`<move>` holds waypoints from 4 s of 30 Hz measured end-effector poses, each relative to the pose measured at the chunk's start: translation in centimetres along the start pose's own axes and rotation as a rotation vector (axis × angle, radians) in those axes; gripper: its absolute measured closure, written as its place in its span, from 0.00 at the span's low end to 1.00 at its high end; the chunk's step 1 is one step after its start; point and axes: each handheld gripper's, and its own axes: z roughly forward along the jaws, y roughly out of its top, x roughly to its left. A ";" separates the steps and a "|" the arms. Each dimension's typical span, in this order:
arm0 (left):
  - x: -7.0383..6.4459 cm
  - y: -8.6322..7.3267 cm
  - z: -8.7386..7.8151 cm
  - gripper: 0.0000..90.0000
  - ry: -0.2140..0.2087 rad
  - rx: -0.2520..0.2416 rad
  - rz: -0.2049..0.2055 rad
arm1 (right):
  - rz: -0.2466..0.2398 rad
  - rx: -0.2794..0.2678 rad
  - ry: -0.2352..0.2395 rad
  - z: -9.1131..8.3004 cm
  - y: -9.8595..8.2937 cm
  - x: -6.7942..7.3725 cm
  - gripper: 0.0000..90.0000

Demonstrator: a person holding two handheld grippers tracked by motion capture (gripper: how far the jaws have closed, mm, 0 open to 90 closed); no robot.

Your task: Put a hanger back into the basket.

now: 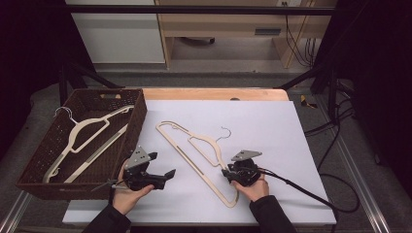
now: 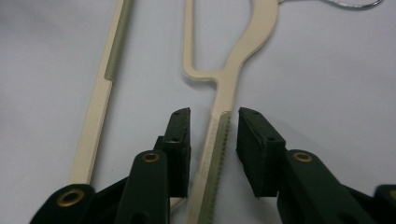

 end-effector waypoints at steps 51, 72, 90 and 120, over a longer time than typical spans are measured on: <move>-0.6 5.4 4.3 0.10 -0.035 0.002 -0.008 | 0.002 -0.047 -0.055 -3.7 0.8 -1.8 0.89; -0.7 10.5 13.6 0.15 -0.044 0.065 -0.010 | -0.035 -0.075 -0.042 -4.8 0.7 -1.5 0.89; -1.3 10.5 18.4 0.31 -0.033 0.129 0.013 | -0.051 -0.084 -0.032 -5.1 0.5 -1.2 0.89; -2.1 10.5 19.8 0.97 -0.002 0.197 -0.025 | -0.029 -0.097 0.012 -5.5 0.3 -1.2 0.89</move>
